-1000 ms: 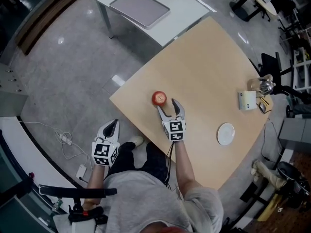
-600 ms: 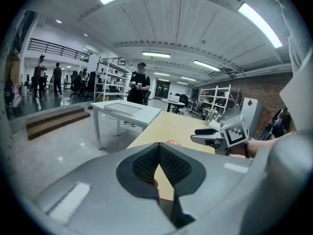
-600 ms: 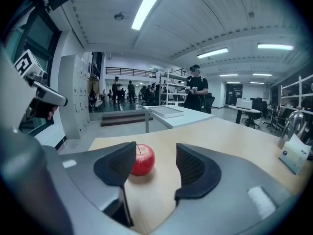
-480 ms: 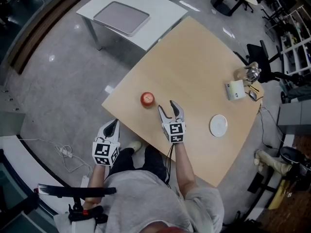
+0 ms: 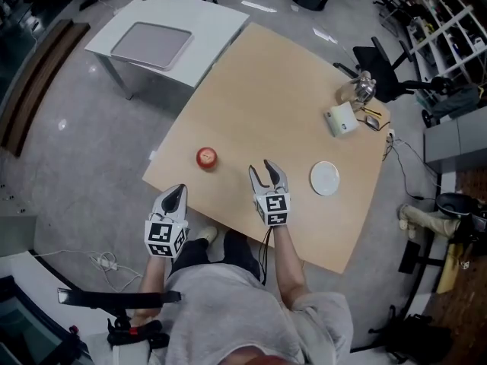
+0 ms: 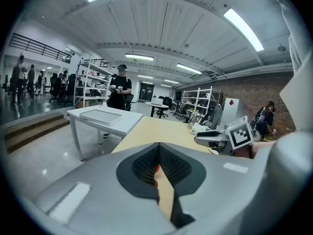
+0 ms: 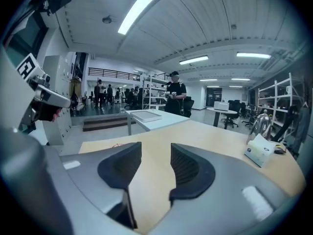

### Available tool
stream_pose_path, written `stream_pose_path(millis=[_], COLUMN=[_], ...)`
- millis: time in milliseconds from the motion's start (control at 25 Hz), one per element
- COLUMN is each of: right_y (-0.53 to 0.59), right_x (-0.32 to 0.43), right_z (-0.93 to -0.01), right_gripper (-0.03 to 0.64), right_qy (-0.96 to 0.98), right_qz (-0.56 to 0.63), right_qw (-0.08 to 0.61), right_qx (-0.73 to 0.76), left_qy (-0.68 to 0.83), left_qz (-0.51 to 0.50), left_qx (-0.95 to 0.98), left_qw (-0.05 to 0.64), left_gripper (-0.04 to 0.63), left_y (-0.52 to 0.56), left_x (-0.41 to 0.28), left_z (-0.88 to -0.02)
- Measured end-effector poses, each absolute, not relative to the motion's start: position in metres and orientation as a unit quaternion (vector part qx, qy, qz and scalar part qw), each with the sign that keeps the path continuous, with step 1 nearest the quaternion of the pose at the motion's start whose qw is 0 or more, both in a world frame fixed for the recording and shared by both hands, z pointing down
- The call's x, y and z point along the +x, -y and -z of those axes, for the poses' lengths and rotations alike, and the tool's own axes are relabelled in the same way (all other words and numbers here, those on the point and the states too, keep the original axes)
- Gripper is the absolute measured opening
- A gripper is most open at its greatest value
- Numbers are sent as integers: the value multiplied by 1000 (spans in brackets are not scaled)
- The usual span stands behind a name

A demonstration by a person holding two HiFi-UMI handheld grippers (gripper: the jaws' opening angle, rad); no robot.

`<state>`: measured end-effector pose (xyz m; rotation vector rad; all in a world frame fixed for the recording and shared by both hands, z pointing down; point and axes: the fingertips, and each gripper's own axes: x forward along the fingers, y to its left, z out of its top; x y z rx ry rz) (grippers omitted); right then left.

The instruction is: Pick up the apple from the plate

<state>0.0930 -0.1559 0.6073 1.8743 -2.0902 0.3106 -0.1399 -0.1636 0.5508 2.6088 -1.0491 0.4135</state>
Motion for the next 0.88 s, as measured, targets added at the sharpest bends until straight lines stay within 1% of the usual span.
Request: stream_pose_path(millis=[360, 720, 880], right_y=[121, 82, 60], right_x=[134, 160, 170], right_z=[-594, -574, -571], right_gripper=[144, 98, 91], right_qy=[695, 654, 639], right_qz=[-102, -96, -100], right_qw=[146, 123, 107], right_qx=[697, 740, 755], left_qy=[320, 275, 259], left_qz=[-138, -131, -130], left_qx=[928, 945, 950], left_qw=[133, 119, 114], left_gripper=[20, 20, 20], left_y=[160, 151, 143], left_x=[-92, -54, -35], left_z=[-541, -526, -524])
